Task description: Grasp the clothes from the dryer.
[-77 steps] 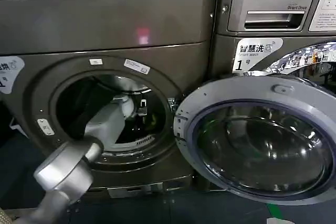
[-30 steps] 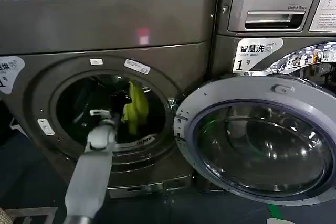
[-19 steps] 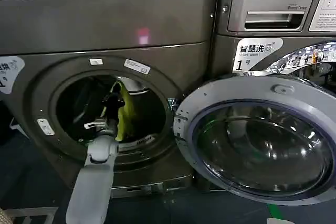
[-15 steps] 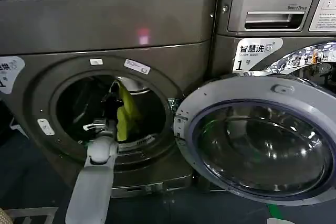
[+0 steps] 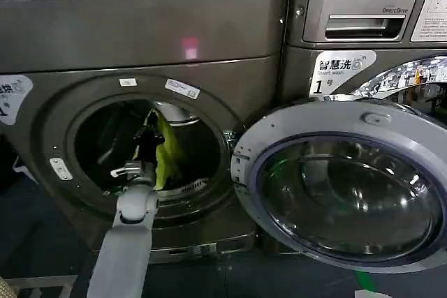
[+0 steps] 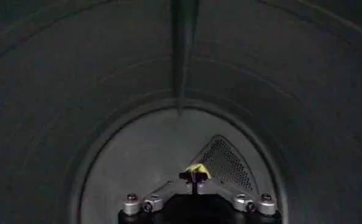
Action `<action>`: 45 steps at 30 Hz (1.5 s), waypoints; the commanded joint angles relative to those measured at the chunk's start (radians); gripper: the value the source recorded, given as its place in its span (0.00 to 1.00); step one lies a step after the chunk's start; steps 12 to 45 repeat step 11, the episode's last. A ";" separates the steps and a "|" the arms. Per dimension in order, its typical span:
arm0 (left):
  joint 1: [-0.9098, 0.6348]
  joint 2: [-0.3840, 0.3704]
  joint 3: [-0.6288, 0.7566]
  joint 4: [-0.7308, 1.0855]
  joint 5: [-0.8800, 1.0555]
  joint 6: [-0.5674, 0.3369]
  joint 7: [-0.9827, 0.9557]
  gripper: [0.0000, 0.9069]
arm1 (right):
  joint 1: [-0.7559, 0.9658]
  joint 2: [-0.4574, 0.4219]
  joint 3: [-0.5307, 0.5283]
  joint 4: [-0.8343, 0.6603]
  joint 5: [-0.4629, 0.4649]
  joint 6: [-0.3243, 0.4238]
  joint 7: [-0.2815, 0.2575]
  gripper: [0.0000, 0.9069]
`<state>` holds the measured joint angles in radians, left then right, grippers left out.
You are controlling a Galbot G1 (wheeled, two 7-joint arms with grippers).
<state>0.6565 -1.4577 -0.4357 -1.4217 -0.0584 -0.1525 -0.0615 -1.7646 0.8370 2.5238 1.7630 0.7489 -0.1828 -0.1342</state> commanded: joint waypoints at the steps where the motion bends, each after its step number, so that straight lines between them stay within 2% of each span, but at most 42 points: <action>1: -0.002 0.000 0.000 -0.003 0.001 0.011 -0.004 0.00 | 0.002 0.000 0.001 -0.003 -0.001 -0.005 -0.008 1.00; 45: -0.006 -0.007 0.005 0.001 0.005 0.026 0.006 0.00 | 0.000 -0.006 0.008 -0.014 -0.003 -0.008 -0.006 1.00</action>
